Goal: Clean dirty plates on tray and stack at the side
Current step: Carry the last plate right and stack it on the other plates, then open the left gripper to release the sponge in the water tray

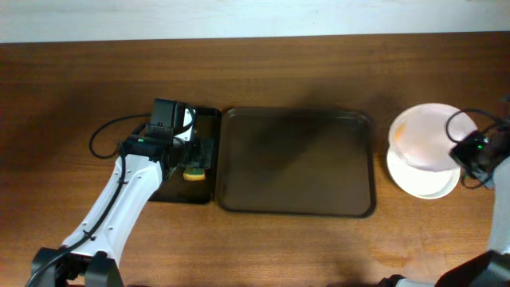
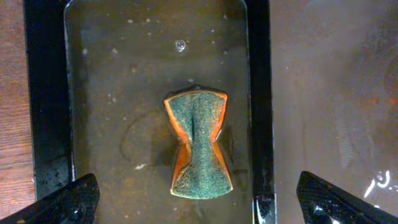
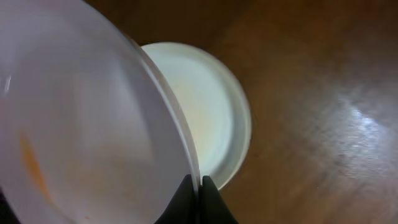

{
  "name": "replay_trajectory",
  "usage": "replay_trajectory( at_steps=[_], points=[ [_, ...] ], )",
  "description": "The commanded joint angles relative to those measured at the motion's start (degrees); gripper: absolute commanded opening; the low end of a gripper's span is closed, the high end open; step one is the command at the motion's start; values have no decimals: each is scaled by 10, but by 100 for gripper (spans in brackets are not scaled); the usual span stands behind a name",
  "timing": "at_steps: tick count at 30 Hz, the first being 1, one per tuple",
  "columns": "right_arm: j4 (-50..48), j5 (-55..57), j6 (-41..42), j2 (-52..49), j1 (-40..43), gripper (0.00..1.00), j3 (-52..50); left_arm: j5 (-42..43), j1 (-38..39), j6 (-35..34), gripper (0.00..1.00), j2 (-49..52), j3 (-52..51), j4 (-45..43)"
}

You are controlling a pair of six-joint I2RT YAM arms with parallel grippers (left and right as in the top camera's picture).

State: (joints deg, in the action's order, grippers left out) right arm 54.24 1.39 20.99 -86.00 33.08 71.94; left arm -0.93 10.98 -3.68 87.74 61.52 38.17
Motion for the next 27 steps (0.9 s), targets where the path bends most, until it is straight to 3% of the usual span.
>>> replay_trajectory(
  at_steps=[1,2,5,7,10,11,12,16,20,24,27],
  points=[
    [0,-7,5,-32,23,5,-5,-3,0,-2,100,-5,4,1],
    [0,-7,5,-38,24,5,-5,-3,0,-2,100,-5,4,2],
    [-2,-8,5,-52,25,57,-5,-4,0,-2,100,-5,4,3],
    [5,-46,-7,-52,24,67,-5,-4,0,-2,100,-5,4,3],
    [17,-204,-127,-52,5,74,-5,-4,0,-1,100,-5,4,5],
    [23,-235,-187,-52,-28,81,-5,-4,-1,-2,100,-5,4,4],
    [28,-235,-211,-51,-57,98,-5,-6,-6,-9,100,-6,4,4],
    [24,-182,-235,-50,-214,99,-5,-3,-62,-40,100,-6,5,27],
    [24,-97,-181,-50,-342,98,-5,10,-83,-40,100,-6,5,96],
    [48,-97,-145,-1,-387,98,-6,16,-83,-31,100,-33,2,132],
    [23,-97,-144,85,-399,98,-42,16,-83,-31,100,-122,-40,117]
  ],
)
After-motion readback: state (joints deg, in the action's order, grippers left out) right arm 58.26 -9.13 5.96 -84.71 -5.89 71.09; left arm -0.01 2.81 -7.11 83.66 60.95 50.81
